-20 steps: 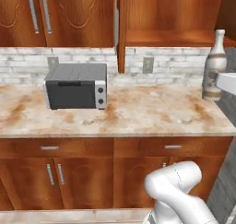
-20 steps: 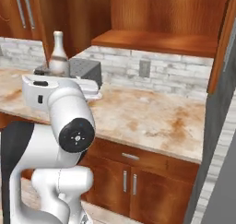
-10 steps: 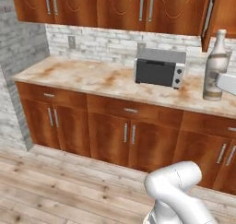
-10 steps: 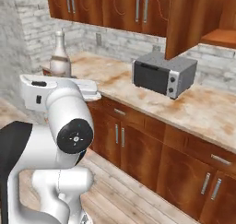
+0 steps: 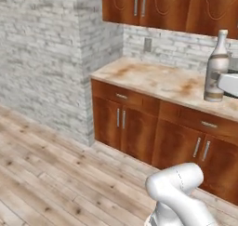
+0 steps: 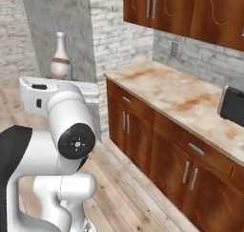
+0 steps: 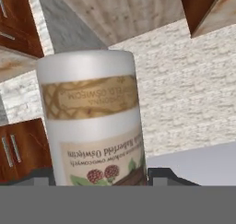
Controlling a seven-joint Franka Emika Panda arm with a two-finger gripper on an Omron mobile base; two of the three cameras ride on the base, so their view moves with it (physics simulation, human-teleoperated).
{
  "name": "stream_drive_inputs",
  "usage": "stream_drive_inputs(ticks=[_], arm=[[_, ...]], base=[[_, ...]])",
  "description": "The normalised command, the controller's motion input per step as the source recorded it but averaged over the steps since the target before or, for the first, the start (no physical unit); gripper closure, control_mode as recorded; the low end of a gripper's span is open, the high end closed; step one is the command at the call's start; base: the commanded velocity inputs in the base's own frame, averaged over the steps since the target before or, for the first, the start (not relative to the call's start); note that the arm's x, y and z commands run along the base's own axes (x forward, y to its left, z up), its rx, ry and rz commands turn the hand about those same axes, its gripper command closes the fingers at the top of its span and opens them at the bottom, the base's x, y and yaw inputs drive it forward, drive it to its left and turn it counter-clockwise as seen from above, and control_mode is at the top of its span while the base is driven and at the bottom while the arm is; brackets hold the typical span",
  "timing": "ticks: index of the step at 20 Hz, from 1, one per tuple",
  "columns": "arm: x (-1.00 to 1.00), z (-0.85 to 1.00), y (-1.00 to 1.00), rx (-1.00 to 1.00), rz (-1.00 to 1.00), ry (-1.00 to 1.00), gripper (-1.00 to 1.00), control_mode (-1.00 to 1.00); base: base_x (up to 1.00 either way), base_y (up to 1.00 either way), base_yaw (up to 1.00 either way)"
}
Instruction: There is a bowl on the dining counter. Grab a lemon wedge from the fridge and place it in the bowl. Then get the liquor bottle and glass cup from the cabinet and place them next to the bowl.
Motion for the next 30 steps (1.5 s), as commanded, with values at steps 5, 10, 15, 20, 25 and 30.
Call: stream_drive_inputs(ticks=[5,10,15,20,25,30], arm=[[0.0,0.0,0.0,0.0,0.0,0.0,1.0,1.0],[0.0,0.0,0.0,0.0,0.0,0.0,1.0,1.0],[0.0,0.0,0.0,0.0,0.0,0.0,1.0,1.0],[0.0,0.0,0.0,0.0,0.0,0.0,1.0,1.0],[0.0,0.0,0.0,0.0,0.0,0.0,1.0,1.0],[0.0,0.0,0.0,0.0,0.0,0.0,1.0,1.0]], base=[[0.98,0.47,0.45],[1.0,0.53,0.41],[1.0,0.51,0.35],[1.0,0.36,0.31],[1.0,0.35,0.31],[1.0,0.35,0.3]])
